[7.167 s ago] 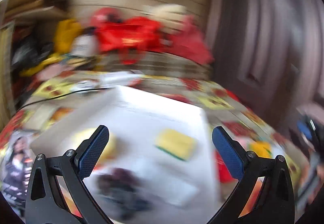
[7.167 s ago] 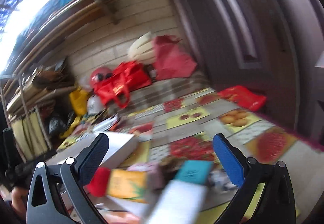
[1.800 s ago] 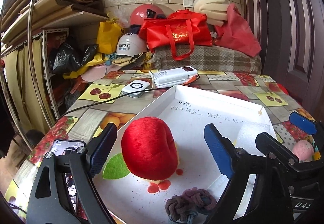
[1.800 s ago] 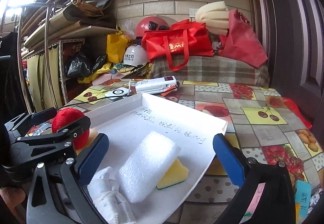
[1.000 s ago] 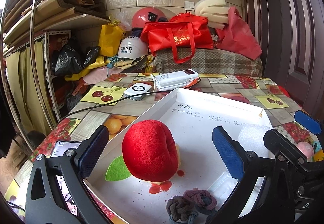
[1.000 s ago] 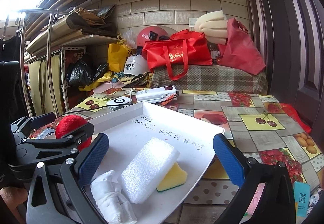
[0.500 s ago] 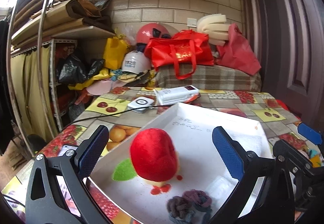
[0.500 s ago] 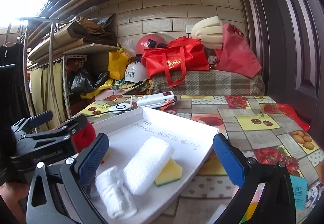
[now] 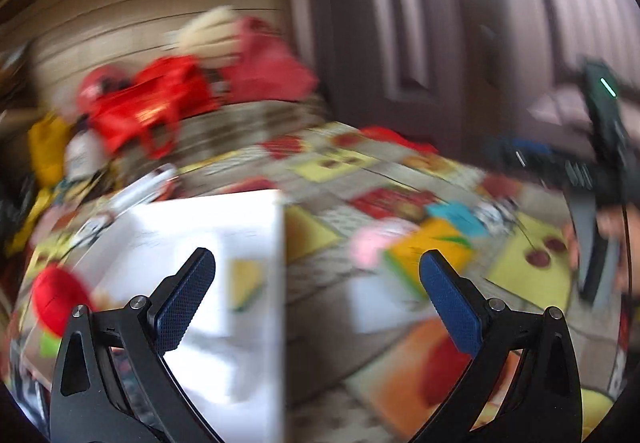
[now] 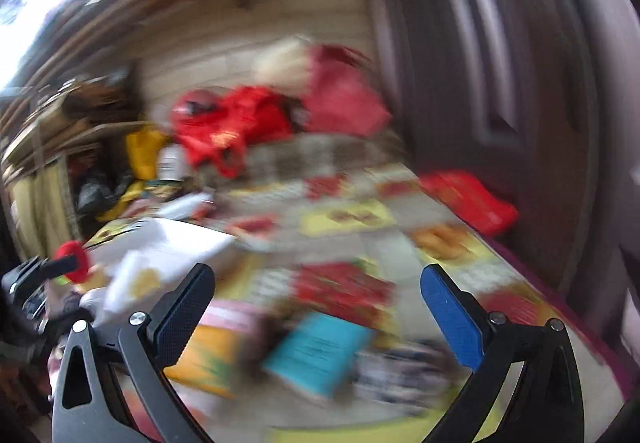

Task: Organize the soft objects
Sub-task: 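Grasp the yellow tissue pack with the left tool while the right tool grasps the black-and-white cloth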

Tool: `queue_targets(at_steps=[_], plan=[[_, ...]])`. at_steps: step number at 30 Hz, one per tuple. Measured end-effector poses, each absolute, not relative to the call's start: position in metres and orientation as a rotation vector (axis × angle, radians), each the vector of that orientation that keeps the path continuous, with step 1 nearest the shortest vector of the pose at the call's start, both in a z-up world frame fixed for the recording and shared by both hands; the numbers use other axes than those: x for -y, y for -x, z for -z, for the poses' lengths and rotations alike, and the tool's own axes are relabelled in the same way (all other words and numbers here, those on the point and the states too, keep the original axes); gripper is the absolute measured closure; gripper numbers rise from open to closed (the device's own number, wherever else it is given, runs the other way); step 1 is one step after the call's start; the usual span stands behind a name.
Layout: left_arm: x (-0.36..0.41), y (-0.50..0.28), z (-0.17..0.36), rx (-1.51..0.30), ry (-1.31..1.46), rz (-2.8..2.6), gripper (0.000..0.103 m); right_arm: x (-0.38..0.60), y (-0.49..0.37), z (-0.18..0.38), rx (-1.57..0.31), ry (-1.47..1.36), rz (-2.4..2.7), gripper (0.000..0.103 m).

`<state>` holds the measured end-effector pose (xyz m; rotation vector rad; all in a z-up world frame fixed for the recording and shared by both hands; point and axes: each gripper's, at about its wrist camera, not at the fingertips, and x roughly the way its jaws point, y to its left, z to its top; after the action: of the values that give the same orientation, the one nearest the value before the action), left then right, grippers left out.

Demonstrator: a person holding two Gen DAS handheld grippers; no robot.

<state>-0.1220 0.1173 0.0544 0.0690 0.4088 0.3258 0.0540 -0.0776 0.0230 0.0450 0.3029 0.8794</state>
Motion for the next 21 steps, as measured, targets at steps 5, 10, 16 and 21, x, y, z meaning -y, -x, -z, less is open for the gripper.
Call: queue_targets(at_steps=[5,10,16,21], plan=[[-0.096,0.073,-0.051,-0.502,-0.121,-0.246,0.000,0.109,-0.101,-0.012,-0.467,-0.110,-0.851,0.000],[-0.091,0.042,-0.042,-0.587,-0.148,-0.174,0.000,0.109,-0.107,-0.005,-0.526,-0.132,-0.887,0.000],[-0.081,0.029,-0.030,-0.656,-0.195,-0.162,0.004,0.092,-0.099,-0.002,-0.536,-0.021,-0.943,0.000],[-0.085,0.030,-0.031,-0.656,-0.168,-0.147,0.042,0.072,-0.096,0.004,-0.577,0.091,-0.937,0.001]])
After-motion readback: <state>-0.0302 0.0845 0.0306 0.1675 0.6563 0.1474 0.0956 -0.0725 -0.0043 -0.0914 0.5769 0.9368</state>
